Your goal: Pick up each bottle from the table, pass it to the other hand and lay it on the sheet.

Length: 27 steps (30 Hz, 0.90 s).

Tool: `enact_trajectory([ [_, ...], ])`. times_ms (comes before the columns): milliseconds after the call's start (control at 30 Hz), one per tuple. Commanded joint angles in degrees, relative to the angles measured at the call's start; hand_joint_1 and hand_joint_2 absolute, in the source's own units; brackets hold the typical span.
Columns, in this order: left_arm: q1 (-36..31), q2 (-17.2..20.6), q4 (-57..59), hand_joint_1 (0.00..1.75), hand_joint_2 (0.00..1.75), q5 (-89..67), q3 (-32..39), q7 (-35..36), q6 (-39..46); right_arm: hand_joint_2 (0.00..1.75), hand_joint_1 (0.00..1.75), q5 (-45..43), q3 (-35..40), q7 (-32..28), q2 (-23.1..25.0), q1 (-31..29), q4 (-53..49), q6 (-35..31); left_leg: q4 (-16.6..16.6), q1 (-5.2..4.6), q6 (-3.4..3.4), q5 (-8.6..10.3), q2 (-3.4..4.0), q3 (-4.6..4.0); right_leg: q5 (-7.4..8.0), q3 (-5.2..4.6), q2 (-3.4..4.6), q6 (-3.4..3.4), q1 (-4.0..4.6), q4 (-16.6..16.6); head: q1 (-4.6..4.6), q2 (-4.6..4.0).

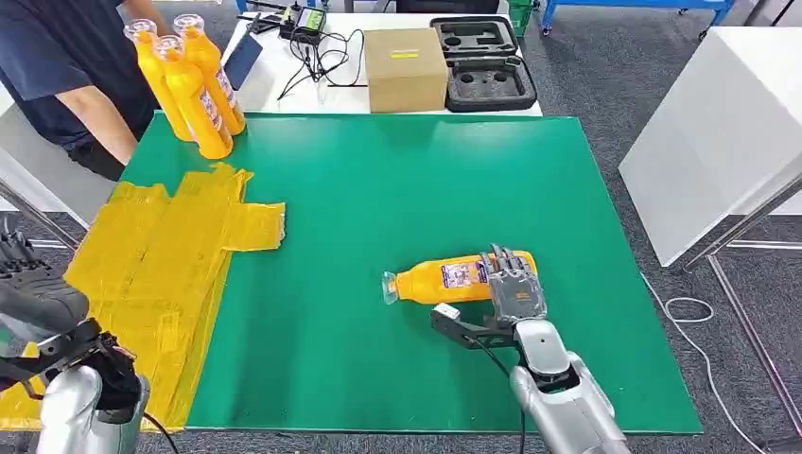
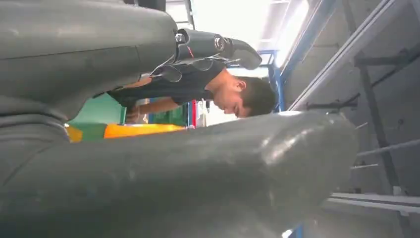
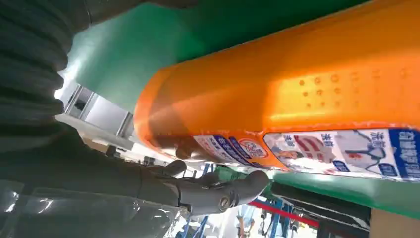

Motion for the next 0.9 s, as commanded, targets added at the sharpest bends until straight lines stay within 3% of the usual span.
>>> enact_trajectory([
  [33,-3.39,0.59,3.52,0.0,0.0,0.26,-2.26,0.62,-0.16,1.75,0.0,-0.19,2.21,-0.29,0.57,-2.12,11.56,0.26,-0.08,0.09,-0.13,0.05,-0.02,0.26,0.06,0.32,-0.14,-0.07,0.09,-0.15,0.0,0.0],
  [167,-4.26,0.52,4.34,0.0,0.0,0.25,-2.65,0.53,0.11,1.75,0.0,-0.25,2.72,-0.28,0.82,-2.6,14.41,1.4,-0.06,0.07,-0.16,-0.02,0.08,0.58,0.1,0.53,0.01,-0.07,0.07,-0.13,0.0,0.0],
  [200,-4.63,0.44,4.53,0.0,0.0,0.24,-2.88,0.51,0.16,1.75,1.03,-0.3,2.82,-0.27,0.79,-2.31,15.26,1.6,-0.08,0.1,-0.21,0.04,-0.01,0.57,0.15,0.55,-0.11,-0.1,0.11,-0.18,0.02,0.0],
  [233,-4.99,0.49,4.92,0.0,0.0,0.24,-3.29,0.46,0.23,1.75,1.75,-0.38,3.02,-0.33,0.85,-2.21,16.81,1.45,-0.06,0.09,-0.17,0.0,0.03,0.71,0.13,0.66,-0.03,-0.1,0.1,-0.15,0.0,0.0],
  [367,-4.05,0.48,3.93,0.0,0.0,0.22,-3.45,0.48,0.39,1.75,1.75,-0.42,3.02,-0.71,0.96,-0.36,17.4,-0.43,-0.11,0.11,-0.21,0.06,-0.06,0.88,0.2,0.81,-0.14,-0.18,0.14,-0.22,0.02,0.0],
  [633,2.3,0.24,-3.44,0.0,0.0,0.22,-1.07,0.85,0.79,1.75,1.75,0.23,1.98,-0.72,1.52,-2.59,14.5,0.87,-0.11,0.15,-0.23,-0.03,0.19,1.16,0.15,1.14,0.12,-0.16,0.18,-0.22,-0.02,0.0],
  [667,2.44,0.23,-3.42,0.0,0.0,0.18,-1.06,0.83,0.66,1.75,1.34,0.38,1.81,-0.51,1.39,-2.38,14.03,0.77,-0.1,0.12,-0.21,-0.05,0.2,1.2,0.14,1.14,0.17,-0.15,0.15,-0.18,0.0,-0.02],
  [733,2.51,0.19,-3.25,0.0,0.0,0.16,-1.08,0.81,0.62,1.75,1.34,0.37,1.75,-0.51,1.29,-2.2,13.76,0.84,-0.08,0.12,-0.22,-0.01,0.09,1.13,0.14,1.09,0.06,-0.16,0.15,-0.18,0.0,-0.02],
  [767,2.41,0.16,-3.02,0.0,0.0,0.11,-1.11,0.72,0.57,1.75,0.0,0.43,1.59,-0.43,1.19,-1.76,13.22,0.85,-0.09,0.16,-0.27,0.03,0.03,1.02,0.17,0.99,-0.03,-0.18,0.18,-0.21,0.02,0.0],
  [900,3.25,-0.27,-3.42,0.0,0.0,-0.2,-1.4,0.33,0.4,1.75,0.0,1.47,0.14,0.62,0.48,-0.8,11.03,0.51,-0.08,0.1,-0.24,0.03,0.05,0.97,0.17,0.93,-0.01,-0.16,0.13,-0.16,0.0,0.0],
])
